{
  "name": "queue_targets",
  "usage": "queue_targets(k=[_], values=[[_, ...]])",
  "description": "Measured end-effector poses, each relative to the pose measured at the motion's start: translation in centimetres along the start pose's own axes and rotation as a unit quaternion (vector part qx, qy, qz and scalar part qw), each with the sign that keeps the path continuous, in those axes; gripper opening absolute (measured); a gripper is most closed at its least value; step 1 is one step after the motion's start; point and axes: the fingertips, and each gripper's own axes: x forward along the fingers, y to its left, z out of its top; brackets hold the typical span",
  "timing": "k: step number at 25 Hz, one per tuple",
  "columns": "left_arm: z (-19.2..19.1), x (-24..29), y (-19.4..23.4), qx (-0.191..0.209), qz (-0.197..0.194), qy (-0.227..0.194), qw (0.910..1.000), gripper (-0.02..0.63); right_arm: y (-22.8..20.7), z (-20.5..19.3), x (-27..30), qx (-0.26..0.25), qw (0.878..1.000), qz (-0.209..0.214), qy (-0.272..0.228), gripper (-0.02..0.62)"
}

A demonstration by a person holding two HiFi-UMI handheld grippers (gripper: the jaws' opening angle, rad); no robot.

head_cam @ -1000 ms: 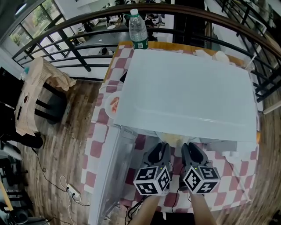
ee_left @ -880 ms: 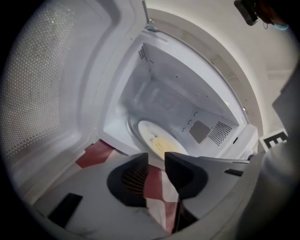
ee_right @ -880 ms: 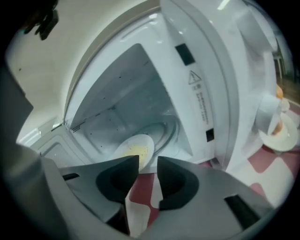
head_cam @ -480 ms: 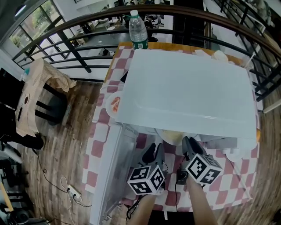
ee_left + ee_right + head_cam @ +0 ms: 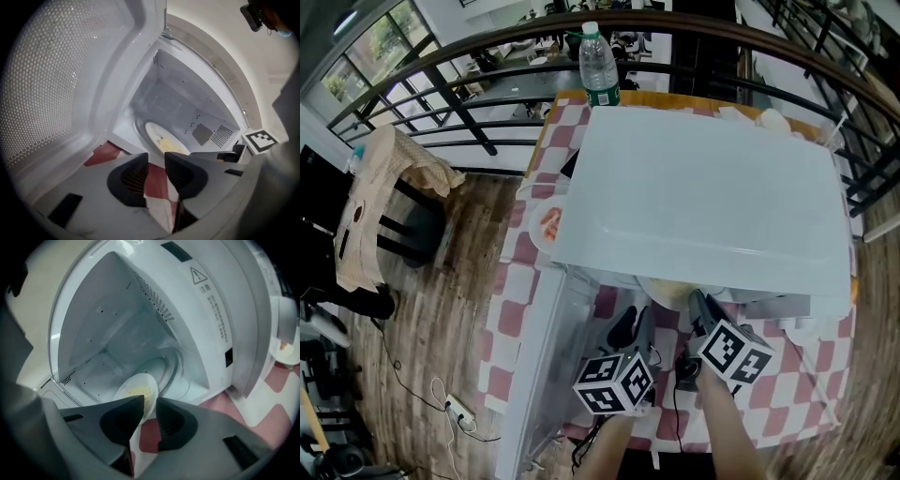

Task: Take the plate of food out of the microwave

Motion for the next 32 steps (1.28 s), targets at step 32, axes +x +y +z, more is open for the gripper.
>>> queue_targets(k=[32], values=[[0.3,3.8,-0.2,-0.099,-0.028,0.015,0.9946,0.118,-2.7,0.4,-2.0,-0.037,0.999,-0.022,0.001,0.061]])
